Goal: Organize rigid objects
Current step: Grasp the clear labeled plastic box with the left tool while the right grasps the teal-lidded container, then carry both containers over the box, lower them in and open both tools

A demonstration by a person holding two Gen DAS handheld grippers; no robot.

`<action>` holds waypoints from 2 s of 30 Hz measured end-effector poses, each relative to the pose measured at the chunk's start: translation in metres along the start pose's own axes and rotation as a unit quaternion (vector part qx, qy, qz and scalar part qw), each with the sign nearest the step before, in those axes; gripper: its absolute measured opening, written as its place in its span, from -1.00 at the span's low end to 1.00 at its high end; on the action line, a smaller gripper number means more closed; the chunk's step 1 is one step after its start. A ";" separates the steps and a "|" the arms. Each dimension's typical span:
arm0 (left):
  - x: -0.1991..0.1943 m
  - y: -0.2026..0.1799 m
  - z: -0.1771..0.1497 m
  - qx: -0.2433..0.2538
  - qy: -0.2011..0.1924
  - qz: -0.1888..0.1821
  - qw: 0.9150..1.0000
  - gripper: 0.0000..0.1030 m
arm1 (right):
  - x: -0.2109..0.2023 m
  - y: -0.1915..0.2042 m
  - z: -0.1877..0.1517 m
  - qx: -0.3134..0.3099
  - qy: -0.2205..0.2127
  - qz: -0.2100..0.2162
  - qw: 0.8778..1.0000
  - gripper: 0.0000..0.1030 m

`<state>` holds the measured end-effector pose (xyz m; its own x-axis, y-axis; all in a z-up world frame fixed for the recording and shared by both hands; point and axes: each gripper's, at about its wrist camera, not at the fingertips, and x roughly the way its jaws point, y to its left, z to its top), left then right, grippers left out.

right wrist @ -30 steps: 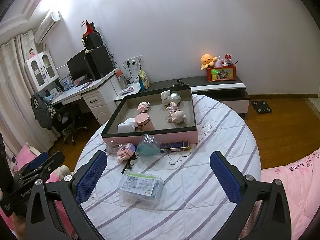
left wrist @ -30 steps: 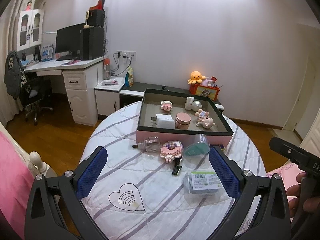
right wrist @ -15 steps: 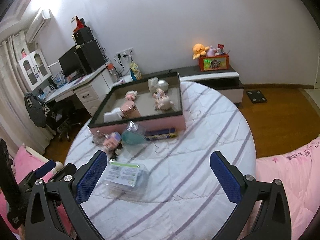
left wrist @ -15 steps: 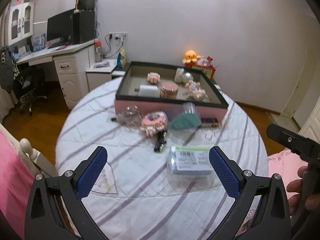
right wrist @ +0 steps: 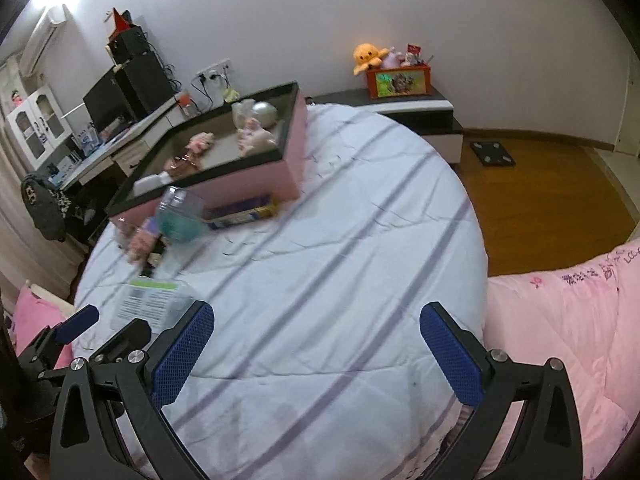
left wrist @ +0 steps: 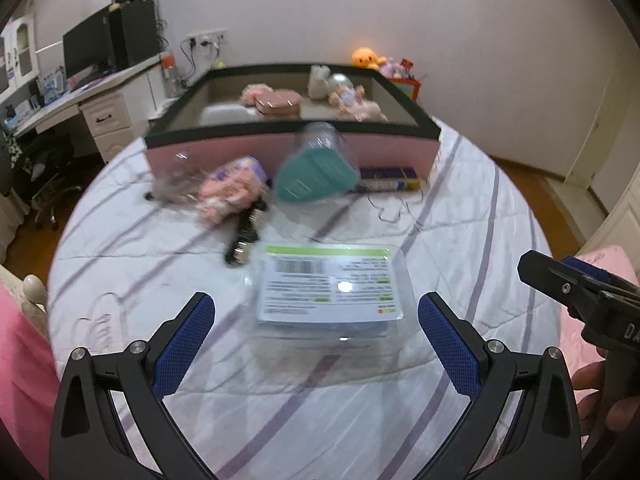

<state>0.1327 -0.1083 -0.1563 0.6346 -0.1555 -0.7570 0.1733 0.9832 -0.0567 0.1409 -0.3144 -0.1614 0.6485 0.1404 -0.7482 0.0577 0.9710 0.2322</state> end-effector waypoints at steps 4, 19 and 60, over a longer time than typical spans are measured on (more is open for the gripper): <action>0.024 -0.004 -0.002 0.001 0.021 0.002 1.000 0.98 | 0.010 -0.007 0.000 0.005 0.009 0.002 1.000 1.00; 0.008 0.051 -0.002 -0.032 -0.001 -0.014 0.999 0.83 | 0.041 0.032 0.019 -0.023 0.023 0.034 0.999 1.00; -0.029 0.120 0.026 -0.063 -0.074 -0.007 0.995 0.83 | 0.057 0.106 0.054 -0.035 0.004 0.142 0.989 0.20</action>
<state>0.1543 0.0123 -0.1243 0.7387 -0.1728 -0.6515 0.0930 0.9835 -0.1555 0.2249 -0.2142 -0.1460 0.6256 0.4100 -0.6638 -0.1782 0.9034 0.3900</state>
